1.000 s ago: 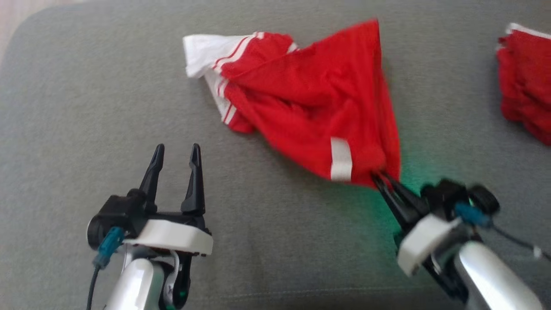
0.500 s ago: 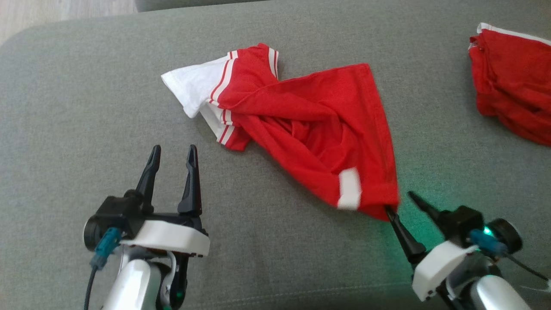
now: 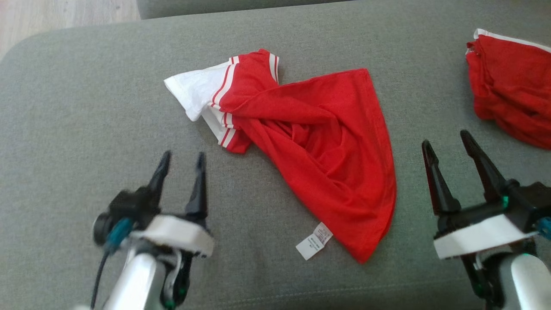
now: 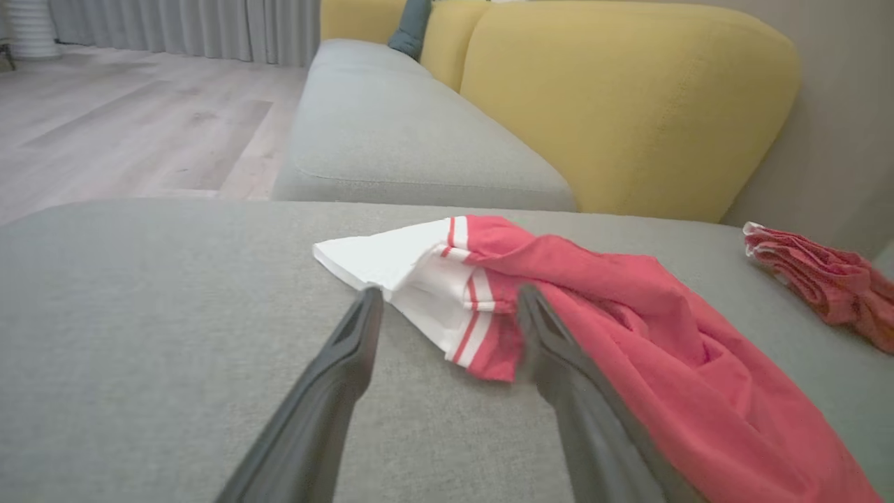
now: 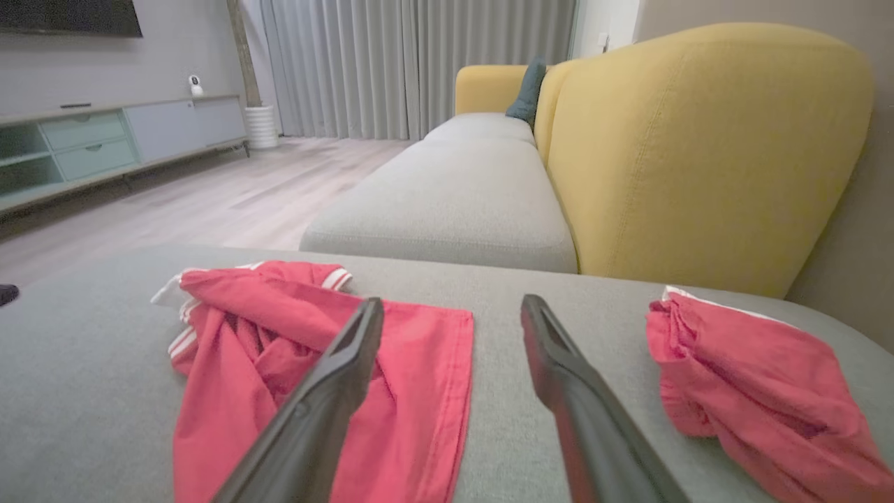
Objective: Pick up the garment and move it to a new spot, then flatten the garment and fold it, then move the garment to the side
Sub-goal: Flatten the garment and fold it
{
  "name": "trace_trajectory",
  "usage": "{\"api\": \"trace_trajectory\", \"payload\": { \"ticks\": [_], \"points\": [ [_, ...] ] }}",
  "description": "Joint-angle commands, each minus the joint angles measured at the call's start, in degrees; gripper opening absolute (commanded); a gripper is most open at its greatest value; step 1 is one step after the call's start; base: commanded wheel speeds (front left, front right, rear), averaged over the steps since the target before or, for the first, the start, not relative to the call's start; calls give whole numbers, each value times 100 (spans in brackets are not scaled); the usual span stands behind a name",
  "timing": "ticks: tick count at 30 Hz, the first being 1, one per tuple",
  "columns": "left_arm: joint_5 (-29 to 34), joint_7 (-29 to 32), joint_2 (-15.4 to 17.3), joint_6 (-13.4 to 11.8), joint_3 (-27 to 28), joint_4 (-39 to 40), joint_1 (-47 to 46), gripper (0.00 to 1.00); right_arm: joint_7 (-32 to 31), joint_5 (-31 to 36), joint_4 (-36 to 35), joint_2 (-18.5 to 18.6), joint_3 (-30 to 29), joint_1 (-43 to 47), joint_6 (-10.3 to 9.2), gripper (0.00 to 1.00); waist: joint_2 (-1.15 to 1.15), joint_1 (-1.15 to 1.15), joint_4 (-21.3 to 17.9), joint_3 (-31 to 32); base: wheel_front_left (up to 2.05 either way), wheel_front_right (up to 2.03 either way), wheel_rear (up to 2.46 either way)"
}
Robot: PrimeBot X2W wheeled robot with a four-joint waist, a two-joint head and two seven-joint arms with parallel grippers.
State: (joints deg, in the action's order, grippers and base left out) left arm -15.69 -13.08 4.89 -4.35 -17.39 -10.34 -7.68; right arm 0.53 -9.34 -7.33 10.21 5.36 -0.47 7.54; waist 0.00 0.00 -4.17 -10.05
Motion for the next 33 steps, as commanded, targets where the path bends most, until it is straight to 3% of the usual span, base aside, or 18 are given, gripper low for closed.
{"api": "trace_trajectory", "payload": {
  "ticks": [1, 13, 25, 26, 27, 28, 33],
  "points": [
    [45, 63, 30, 67, 77, 76, -490, 100, 79, 67, -173, -17, 124, -215, -5, 100, 0, 0, -9, -14, 0, 0, 0],
    [581, 258, 122, 331, -463, -1305, -1914, 100, 413, 157, 211, -401, 463, -605, -5, 100, 0, 0, -439, -416, 0, 0, 0],
    [1095, 223, 479, 212, -687, -2225, -2625, 100, 563, 205, 391, -473, 467, -710, -5, 100, 0, 0, -599, -637, 0, 0, 0],
    [1126, 230, 491, 192, -706, -2299, -2672, 70, 575, 203, 411, -479, 465, -719, -5, 100, 0, 0, -598, -647, 0, 0, 0],
    [1148, 230, 492, 179, -724, -2369, -2714, 25, 587, 202, 432, -483, 461, -727, -5, 100, 0, 0, -596, -652, 0, 0, 0],
    [1163, 225, 486, 170, -744, -2436, -2751, 0, 597, 204, 452, -489, 459, -733, -5, 100, 0, 0, -593, -654, 0, 0, 0],
    [1229, 20, 429, 75, -807, -2530, -2929, 0, 631, 208, 494, -527, 446, -776, -5, 100, 0, 0, -591, -668, 0, 0, 0]
  ]
}}
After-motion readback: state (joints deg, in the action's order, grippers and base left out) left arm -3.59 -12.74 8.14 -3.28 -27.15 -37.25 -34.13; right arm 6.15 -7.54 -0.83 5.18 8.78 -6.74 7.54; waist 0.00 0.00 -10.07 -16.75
